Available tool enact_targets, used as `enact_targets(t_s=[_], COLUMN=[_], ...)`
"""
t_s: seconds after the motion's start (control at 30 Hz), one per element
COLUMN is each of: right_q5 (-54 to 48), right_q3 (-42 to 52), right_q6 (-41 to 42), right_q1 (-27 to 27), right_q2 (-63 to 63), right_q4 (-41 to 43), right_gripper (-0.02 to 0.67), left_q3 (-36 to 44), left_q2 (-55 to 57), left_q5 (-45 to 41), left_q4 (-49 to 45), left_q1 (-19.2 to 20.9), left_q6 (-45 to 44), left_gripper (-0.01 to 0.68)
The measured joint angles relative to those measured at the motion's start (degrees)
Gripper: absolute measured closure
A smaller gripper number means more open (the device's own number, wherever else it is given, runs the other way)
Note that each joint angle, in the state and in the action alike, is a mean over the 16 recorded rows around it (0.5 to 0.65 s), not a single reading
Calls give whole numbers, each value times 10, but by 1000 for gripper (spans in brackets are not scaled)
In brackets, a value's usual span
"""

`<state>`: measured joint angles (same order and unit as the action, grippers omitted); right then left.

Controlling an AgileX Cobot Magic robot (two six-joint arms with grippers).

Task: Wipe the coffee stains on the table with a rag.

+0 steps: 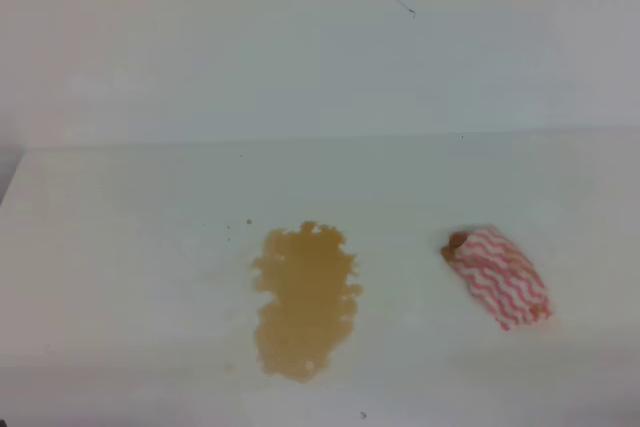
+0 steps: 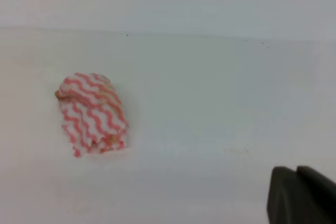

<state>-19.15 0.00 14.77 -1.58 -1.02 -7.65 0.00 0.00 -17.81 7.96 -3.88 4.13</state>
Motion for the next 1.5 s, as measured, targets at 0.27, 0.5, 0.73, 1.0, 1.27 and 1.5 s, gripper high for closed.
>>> enact_targets(t_s=[0.27,0.5,0.73,1.0,1.27,1.5], right_q5=[0,0,1,3,5,4], right_q3=[0,0,2,7,11,10], right_q6=[0,0,0,0,0,0], right_q1=[0,0,0,0,0,0], right_q2=[1,-1,-1,-1,0,1], right_q4=[0,0,0,0,0,0], right_gripper=[652,652,652,652,652,652], left_q3=[0,0,0,0,0,0], left_q2=[0,0,0,0,0,0], left_q5=[0,0,0,0,0,0], left_q4=[0,0,0,0,0,0], left_q1=[0,0,0,0,0,0], left_q6=[0,0,0,0,0,0], left_gripper=[675,675,675,675,675,675])
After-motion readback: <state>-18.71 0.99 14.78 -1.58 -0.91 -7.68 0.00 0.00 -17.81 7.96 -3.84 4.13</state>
